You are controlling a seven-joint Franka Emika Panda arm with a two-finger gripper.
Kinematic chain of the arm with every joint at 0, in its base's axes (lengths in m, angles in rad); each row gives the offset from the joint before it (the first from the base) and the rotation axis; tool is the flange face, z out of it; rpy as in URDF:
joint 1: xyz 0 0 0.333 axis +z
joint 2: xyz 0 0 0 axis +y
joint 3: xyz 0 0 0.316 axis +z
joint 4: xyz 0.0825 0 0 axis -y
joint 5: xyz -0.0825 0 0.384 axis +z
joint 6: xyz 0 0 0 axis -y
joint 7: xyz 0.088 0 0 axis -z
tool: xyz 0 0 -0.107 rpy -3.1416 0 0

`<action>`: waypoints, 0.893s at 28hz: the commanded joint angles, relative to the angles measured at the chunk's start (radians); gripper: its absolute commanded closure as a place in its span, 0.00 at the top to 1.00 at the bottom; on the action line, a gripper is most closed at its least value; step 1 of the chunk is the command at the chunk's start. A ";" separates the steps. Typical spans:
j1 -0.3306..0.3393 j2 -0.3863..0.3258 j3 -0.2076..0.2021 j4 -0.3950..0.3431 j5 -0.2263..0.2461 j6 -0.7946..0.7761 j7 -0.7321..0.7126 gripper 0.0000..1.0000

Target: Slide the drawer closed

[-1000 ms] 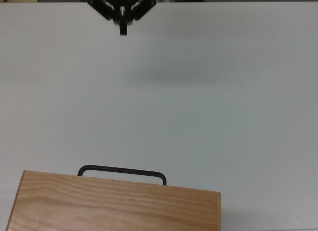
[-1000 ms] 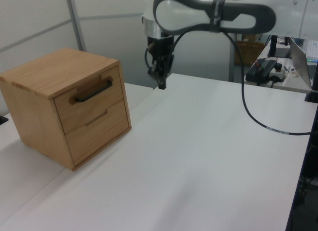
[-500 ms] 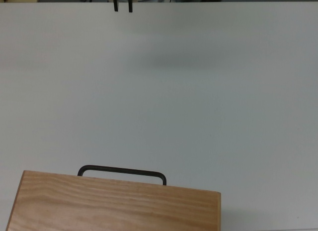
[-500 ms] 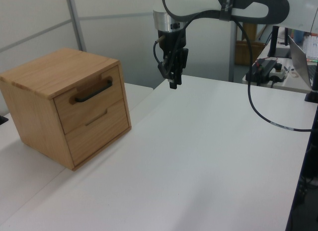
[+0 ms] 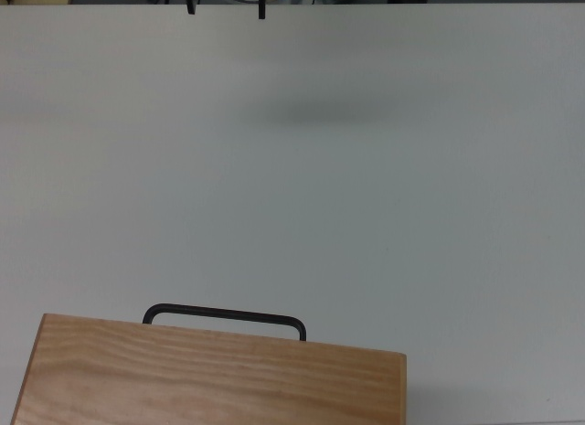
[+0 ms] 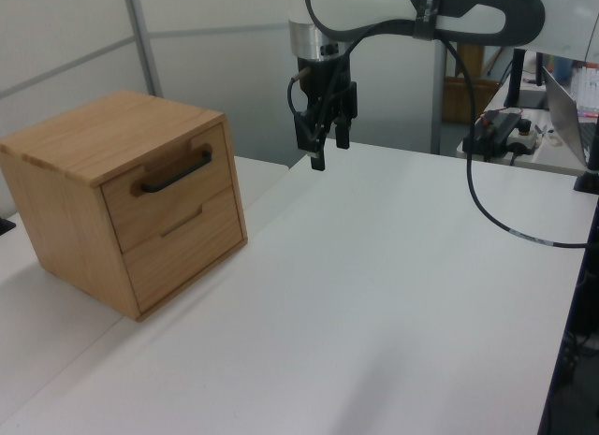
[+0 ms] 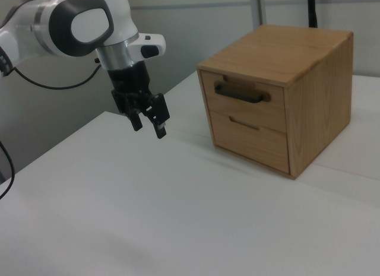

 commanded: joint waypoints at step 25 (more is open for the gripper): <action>0.007 -0.015 -0.012 -0.010 0.007 -0.021 0.009 1.00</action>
